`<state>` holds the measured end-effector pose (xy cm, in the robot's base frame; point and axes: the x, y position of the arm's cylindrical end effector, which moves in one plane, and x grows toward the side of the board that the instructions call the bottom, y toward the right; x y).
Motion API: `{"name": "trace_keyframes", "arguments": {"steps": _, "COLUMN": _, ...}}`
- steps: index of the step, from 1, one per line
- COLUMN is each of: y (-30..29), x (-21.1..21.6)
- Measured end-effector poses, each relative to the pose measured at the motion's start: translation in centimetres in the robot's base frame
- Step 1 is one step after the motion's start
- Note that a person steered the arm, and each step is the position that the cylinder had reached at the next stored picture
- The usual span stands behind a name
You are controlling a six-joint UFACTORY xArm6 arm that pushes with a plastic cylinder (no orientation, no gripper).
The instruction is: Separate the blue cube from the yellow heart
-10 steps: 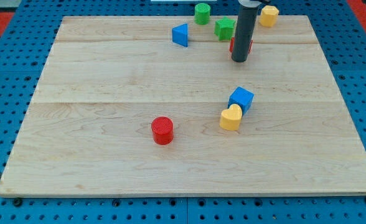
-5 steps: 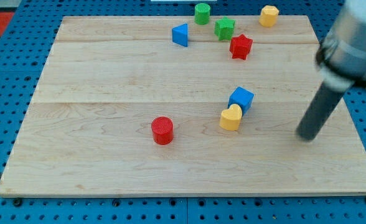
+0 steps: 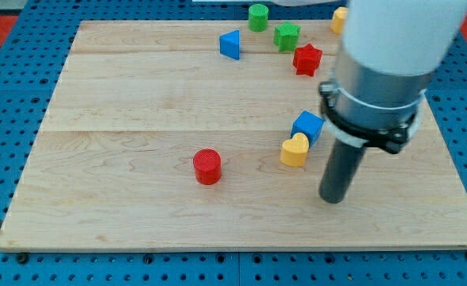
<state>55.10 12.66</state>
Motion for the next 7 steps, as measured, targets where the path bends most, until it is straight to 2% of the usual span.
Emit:
{"name": "trace_keyframes", "arguments": {"steps": 2, "y": -2.5, "x": -7.1}}
{"name": "trace_keyframes", "arguments": {"steps": 3, "y": -6.4, "x": -10.4}}
{"name": "trace_keyframes", "arguments": {"steps": 4, "y": -5.1, "x": -9.1}}
{"name": "trace_keyframes", "arguments": {"steps": 7, "y": 0.8, "x": -15.5}}
